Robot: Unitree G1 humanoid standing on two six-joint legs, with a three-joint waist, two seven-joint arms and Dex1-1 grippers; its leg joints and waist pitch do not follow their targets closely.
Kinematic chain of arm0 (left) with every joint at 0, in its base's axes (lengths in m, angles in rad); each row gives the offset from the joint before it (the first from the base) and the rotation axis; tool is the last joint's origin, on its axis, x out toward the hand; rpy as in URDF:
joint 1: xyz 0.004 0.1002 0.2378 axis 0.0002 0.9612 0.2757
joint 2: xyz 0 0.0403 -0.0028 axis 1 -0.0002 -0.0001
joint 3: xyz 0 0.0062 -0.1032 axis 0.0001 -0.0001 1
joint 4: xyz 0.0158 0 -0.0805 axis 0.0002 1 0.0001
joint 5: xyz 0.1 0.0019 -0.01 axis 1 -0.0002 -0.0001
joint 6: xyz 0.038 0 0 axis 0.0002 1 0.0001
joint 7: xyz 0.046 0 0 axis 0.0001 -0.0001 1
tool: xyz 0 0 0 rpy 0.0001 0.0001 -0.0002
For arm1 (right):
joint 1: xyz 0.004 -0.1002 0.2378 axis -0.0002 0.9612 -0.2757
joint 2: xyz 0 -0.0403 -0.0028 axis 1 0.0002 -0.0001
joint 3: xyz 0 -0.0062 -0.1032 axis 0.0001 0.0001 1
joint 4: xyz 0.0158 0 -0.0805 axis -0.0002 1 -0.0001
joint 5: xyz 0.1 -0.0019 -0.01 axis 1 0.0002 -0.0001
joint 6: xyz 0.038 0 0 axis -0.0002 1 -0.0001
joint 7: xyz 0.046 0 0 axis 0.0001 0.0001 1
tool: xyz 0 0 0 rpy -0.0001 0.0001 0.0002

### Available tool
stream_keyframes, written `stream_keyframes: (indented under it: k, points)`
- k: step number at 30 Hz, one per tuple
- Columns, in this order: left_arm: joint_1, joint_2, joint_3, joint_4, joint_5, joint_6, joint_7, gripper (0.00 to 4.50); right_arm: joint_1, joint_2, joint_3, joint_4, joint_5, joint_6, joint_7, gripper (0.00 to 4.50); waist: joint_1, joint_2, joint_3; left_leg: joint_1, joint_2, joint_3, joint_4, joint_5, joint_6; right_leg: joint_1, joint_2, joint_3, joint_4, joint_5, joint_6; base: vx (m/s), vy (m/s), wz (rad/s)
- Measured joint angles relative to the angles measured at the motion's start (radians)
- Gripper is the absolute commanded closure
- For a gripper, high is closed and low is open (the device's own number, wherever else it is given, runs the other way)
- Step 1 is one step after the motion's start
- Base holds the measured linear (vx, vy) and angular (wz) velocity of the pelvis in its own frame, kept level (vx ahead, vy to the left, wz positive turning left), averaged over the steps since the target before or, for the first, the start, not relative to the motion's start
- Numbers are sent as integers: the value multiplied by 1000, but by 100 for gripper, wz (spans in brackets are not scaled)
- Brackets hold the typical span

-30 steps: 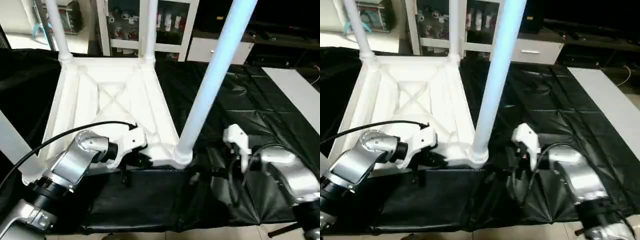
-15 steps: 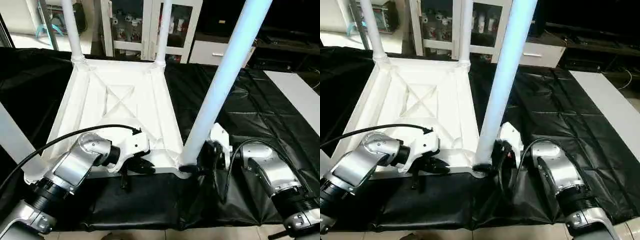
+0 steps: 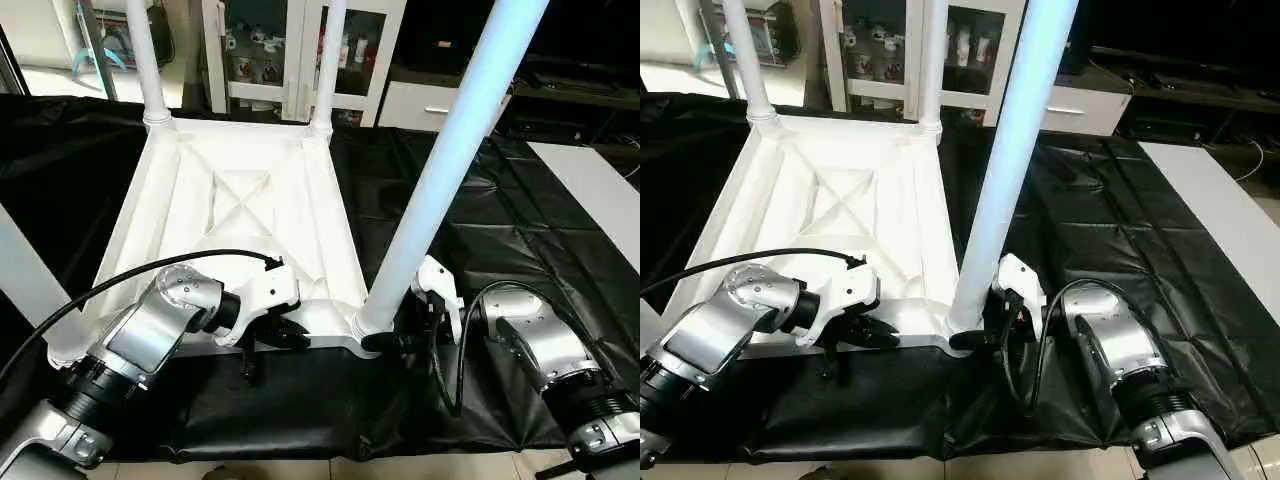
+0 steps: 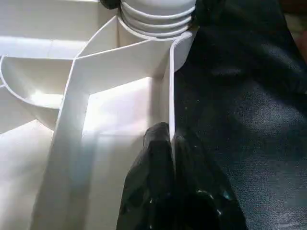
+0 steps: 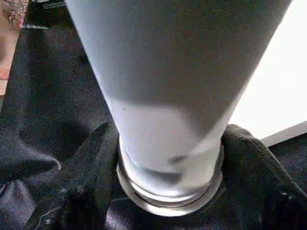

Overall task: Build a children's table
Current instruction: Rotate leg to tighten

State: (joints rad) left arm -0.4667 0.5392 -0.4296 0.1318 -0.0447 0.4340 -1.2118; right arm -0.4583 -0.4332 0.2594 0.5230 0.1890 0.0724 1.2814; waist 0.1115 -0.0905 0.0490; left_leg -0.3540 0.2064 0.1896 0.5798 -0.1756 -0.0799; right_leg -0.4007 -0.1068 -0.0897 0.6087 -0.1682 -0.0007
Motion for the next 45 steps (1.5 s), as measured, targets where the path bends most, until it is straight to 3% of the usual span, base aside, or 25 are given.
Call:
stream_keyframes:
  k: [9, 13, 15, 20, 23, 25, 28, 37, 38, 41, 45]
  points:
    - [0, 4, -1, 0, 0, 6, -5, 450, 0, 7, -4, 8, 0, -8, 3, 181, -1, 0, 0, 0, 0, 0, 0, 0, 0, 0, 0, 0, 0, 0, 0, 0, 0, 0]
    - [-2, 1, 14, 11, 9, 27, 23, 450, 0, 62, -38, 38, 0, 7, -87, 182, -11, -3, -2, 3, 1, 0, 1, 0, -1, 1, 0, 0, 2, 0, 0, 0, 0, 0]
    - [-20, -40, 32, 52, 28, 44, 84, 450, -9, 111, -78, 69, 2, 39, -210, 182, -27, -3, -2, 4, 0, -1, 2, 0, -1, 1, 0, 0, 2, -1, 3, 0, 0, 0]
    - [-105, -243, 67, 201, 78, 130, 362, 450, -56, 241, -195, 146, -4, 117, -645, 183, -50, -2, -1, 2, -1, -8, 10, 0, -1, 1, 0, -3, -1, -2, 3, -31, 7, -2]
    - [-142, -320, 68, 270, 92, 137, 469, 450, -64, 305, -218, 158, -37, 112, -841, 183, -53, 2, -2, 2, -2, -13, 10, 0, -1, 3, 0, -8, -5, -2, 4, 0, 0, 0]
    - [-167, -368, 69, 330, 113, 114, 537, 450, -87, 354, -224, 182, -73, 100, -975, 184, -52, 10, -4, -1, -2, -15, 8, 0, -1, 5, 0, -11, -12, -2, 4, 0, 0, 0]
    - [-180, -390, 69, 370, 125, 90, 563, 450, -90, 379, -234, 207, -83, 68, -1037, 184, -52, 16, -6, -3, -4, -15, 7, 0, -1, 5, -1, -10, -17, -2, 4, 0, 0, 0]
    - [-185, -392, 65, 383, 128, 63, 569, 450, -56, 373, -253, 195, -76, -2, -1015, 184, -49, 27, -6, -13, -6, -14, 4, 0, 0, 3, -1, -8, -31, -2, 4, 0, 0, 0]
    - [-185, -391, 60, 382, 127, 59, 564, 450, -41, 368, -255, 175, -69, -1, -1007, 128, -47, 28, -6, -13, -6, -13, 3, 0, 0, 3, -1, -7, -31, -1, 4, 0, 0, 0]
    - [-175, -361, 53, 361, 128, 38, 538, 450, 10, 341, -254, 99, -46, 3, -916, 111, -42, 28, -5, -14, -5, -11, -2, 1, 0, 2, -1, -6, -30, 3, 4, 0, 0, 0]
    - [-161, -284, 74, 337, 138, 1, 515, 450, 30, 330, -212, -5, -16, 4, -796, 68, -62, 25, -4, -15, -3, -18, -2, 1, 0, -2, 3, -12, -29, 13, 6, 2, -5, -5]
